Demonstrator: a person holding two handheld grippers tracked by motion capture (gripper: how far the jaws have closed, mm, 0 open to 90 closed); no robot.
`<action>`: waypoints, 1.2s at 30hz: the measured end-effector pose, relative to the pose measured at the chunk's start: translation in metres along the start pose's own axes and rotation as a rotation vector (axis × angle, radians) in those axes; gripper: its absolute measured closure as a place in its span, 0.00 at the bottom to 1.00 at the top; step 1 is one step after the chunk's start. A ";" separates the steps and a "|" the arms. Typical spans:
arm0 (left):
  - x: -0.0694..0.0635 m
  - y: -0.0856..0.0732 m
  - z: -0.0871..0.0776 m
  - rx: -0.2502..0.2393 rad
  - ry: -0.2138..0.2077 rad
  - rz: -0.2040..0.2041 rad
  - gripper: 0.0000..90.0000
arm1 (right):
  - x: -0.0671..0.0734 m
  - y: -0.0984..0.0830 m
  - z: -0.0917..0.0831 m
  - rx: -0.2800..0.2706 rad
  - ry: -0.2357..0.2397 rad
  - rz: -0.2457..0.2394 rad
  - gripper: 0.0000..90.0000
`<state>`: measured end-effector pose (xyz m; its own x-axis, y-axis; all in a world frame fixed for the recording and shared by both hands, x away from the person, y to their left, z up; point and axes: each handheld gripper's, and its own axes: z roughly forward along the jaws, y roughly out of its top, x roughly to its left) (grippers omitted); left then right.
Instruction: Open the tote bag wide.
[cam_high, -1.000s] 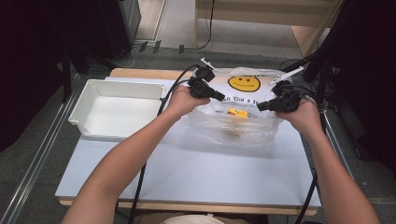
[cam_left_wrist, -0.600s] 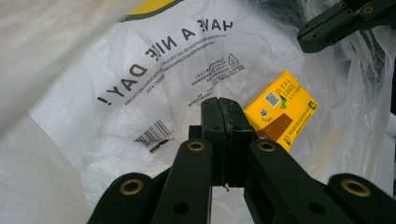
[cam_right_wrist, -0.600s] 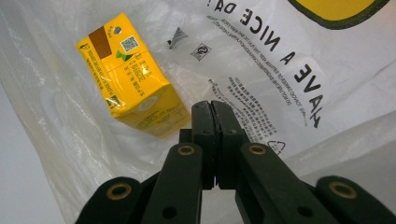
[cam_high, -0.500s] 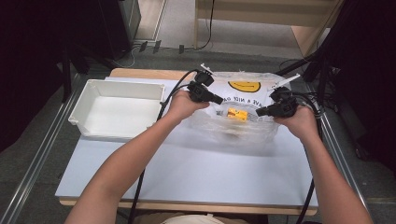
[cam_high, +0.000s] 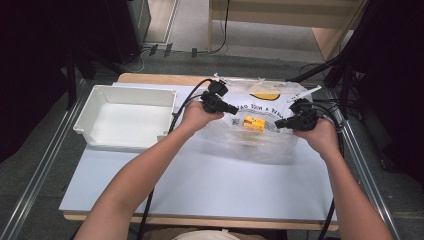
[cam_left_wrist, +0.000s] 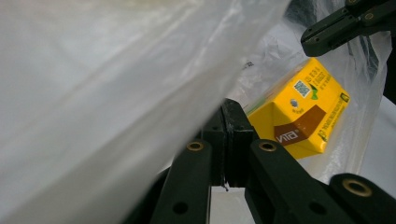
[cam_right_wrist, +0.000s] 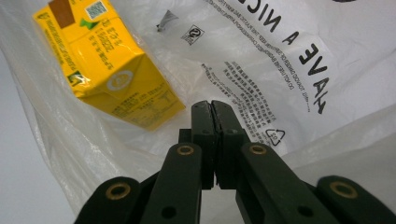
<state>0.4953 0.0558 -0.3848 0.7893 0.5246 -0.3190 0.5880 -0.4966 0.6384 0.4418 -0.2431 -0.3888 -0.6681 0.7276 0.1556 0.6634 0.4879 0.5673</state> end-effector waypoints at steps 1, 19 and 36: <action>0.002 -0.002 0.000 -0.001 0.005 0.004 1.00 | -0.001 -0.002 0.001 -0.007 0.000 0.002 1.00; 0.016 -0.015 0.010 0.003 0.020 -0.016 1.00 | -0.012 -0.018 0.013 -0.031 0.006 0.059 1.00; 0.029 -0.031 0.023 0.029 0.064 -0.060 1.00 | -0.021 -0.036 0.026 -0.046 0.004 0.111 1.00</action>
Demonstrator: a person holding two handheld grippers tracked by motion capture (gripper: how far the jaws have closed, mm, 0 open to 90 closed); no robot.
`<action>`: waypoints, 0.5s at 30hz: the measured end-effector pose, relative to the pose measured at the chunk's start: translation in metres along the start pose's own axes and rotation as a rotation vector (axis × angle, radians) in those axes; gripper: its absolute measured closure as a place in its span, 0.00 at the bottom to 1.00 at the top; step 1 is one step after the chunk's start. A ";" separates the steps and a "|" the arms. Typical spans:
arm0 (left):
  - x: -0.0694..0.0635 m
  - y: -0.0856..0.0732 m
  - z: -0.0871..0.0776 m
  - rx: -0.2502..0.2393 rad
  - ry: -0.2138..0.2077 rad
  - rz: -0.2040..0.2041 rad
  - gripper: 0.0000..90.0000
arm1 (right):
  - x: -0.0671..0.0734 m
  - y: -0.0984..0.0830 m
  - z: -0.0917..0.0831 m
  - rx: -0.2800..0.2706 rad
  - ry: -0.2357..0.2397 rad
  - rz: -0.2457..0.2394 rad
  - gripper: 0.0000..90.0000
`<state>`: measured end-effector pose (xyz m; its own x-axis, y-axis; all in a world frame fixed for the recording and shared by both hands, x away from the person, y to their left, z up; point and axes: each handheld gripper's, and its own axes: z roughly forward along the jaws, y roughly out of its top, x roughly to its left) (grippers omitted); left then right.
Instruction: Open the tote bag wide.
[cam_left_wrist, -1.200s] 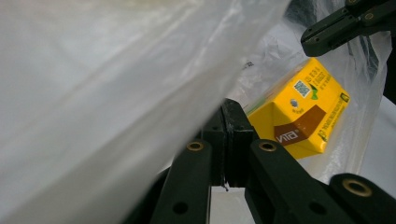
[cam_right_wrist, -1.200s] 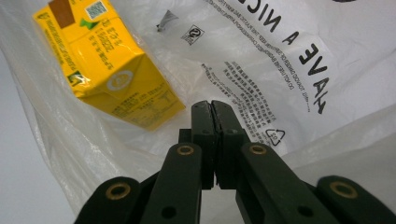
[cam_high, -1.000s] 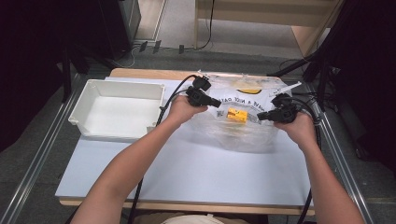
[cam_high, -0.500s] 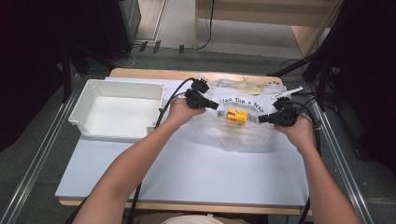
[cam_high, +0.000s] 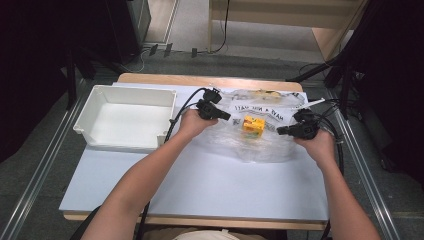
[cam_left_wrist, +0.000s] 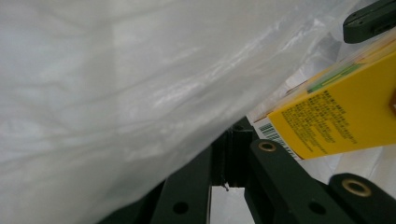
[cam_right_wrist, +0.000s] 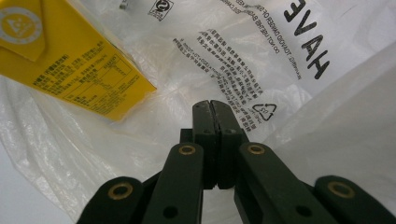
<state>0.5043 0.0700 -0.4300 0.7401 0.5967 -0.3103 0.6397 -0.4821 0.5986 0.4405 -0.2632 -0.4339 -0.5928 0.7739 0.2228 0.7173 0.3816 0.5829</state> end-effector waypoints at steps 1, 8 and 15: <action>0.000 -0.001 0.001 0.001 0.001 -0.007 1.00 | 0.000 0.000 0.000 -0.004 -0.001 -0.001 1.00; 0.006 -0.004 0.005 0.018 0.014 -0.026 1.00 | -0.003 -0.003 0.003 -0.006 -0.011 0.013 1.00; 0.012 -0.009 0.011 0.026 0.035 -0.047 1.00 | -0.009 -0.013 0.010 0.001 -0.022 0.058 1.00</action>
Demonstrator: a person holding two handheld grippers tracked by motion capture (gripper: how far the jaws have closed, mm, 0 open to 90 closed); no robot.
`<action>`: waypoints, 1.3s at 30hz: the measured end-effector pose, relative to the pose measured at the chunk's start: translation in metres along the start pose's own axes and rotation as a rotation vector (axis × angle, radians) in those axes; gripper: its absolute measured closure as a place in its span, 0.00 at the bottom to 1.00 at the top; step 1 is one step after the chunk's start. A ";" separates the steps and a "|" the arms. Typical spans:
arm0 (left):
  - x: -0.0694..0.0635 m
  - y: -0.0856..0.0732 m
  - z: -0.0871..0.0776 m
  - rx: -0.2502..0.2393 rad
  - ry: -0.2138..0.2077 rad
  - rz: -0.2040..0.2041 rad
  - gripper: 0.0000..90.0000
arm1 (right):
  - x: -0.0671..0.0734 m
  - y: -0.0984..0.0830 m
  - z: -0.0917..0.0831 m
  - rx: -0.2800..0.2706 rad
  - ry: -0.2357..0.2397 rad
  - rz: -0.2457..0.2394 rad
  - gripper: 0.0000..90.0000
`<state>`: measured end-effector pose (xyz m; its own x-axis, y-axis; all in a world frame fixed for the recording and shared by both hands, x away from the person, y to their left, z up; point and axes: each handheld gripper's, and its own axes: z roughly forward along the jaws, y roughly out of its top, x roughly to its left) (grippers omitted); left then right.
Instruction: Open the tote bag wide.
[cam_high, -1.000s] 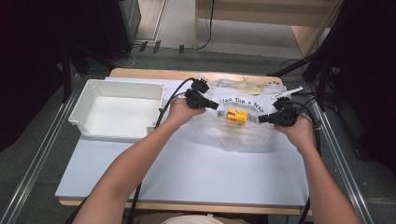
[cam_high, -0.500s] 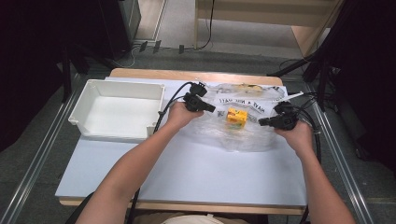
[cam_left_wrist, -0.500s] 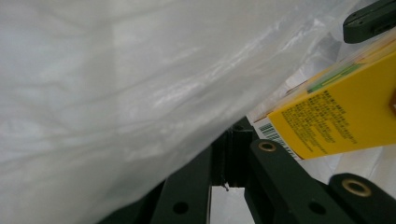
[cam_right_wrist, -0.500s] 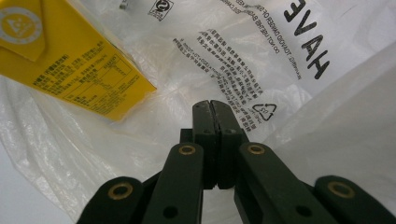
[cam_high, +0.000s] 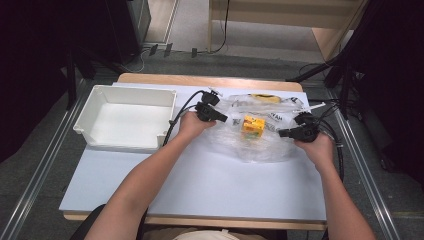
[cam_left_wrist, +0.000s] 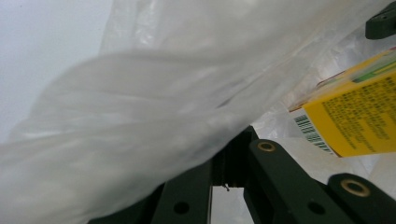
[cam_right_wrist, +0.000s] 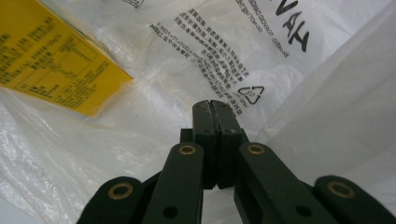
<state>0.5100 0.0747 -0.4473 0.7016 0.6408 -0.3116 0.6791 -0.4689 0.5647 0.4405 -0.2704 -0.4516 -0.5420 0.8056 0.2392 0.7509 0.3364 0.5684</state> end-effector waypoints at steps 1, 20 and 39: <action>0.001 -0.001 0.001 0.000 -0.001 -0.002 1.00 | -0.001 -0.001 0.001 -0.003 0.001 -0.001 1.00; 0.023 -0.008 0.002 0.007 0.058 -0.084 1.00 | -0.014 -0.017 0.006 -0.007 -0.061 0.070 1.00; 0.030 -0.009 -0.003 -0.023 0.134 -0.133 1.00 | -0.029 -0.044 -0.016 -0.042 -0.158 0.143 1.00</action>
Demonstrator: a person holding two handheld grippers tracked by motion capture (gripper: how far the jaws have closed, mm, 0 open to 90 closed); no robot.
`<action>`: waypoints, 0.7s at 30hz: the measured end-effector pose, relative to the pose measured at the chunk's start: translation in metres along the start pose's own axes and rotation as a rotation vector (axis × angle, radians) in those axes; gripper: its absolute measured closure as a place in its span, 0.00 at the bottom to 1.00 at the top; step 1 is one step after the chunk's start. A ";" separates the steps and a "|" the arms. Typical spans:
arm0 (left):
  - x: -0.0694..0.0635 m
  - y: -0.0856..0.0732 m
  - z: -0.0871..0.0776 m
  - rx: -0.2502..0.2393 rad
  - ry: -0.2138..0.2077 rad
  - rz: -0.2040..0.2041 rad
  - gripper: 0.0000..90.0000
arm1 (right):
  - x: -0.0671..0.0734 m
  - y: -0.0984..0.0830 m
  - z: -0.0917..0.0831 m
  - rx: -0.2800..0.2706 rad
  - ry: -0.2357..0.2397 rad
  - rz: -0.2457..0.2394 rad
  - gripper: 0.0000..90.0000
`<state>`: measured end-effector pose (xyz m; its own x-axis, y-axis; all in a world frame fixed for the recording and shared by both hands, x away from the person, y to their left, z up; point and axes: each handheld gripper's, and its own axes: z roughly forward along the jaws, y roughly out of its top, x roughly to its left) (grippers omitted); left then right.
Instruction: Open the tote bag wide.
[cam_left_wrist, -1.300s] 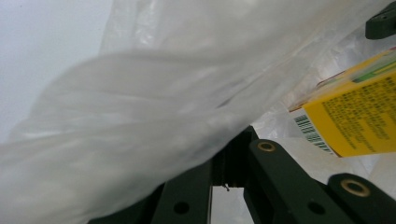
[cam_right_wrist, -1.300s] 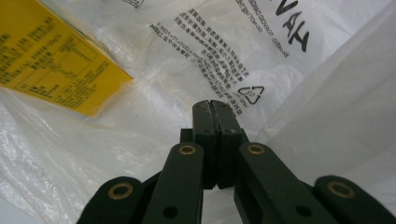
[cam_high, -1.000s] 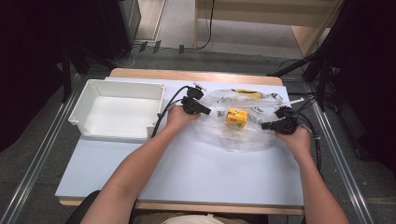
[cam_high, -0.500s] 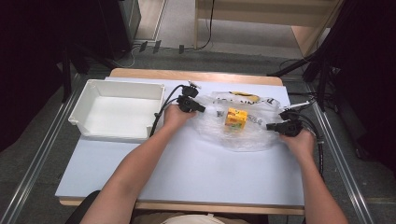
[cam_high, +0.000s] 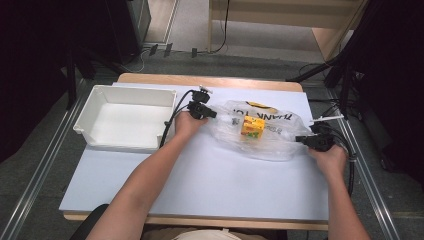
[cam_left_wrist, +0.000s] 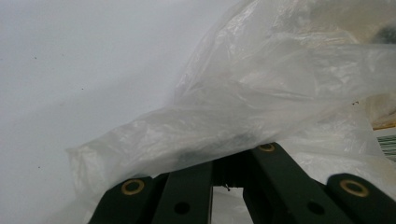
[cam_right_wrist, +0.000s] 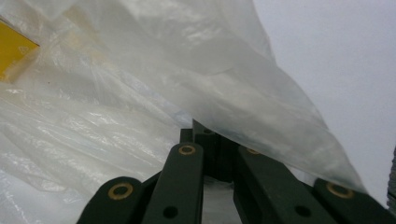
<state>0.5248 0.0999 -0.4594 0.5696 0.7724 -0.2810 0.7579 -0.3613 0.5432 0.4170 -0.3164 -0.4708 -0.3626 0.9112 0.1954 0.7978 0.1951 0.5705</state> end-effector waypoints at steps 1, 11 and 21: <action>0.000 0.000 0.000 -0.002 0.005 0.000 1.00 | -0.001 -0.001 0.000 -0.008 0.003 0.009 1.00; 0.002 -0.003 -0.001 -0.038 0.033 -0.030 1.00 | -0.010 -0.013 -0.007 -0.043 -0.011 0.020 1.00; 0.001 -0.006 -0.001 -0.059 0.042 -0.020 1.00 | -0.018 -0.029 -0.015 -0.082 0.006 0.040 1.00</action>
<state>0.5205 0.1032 -0.4624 0.5398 0.8008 -0.2594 0.7482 -0.3152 0.5838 0.3930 -0.3445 -0.4786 -0.3339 0.9155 0.2243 0.7697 0.1275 0.6255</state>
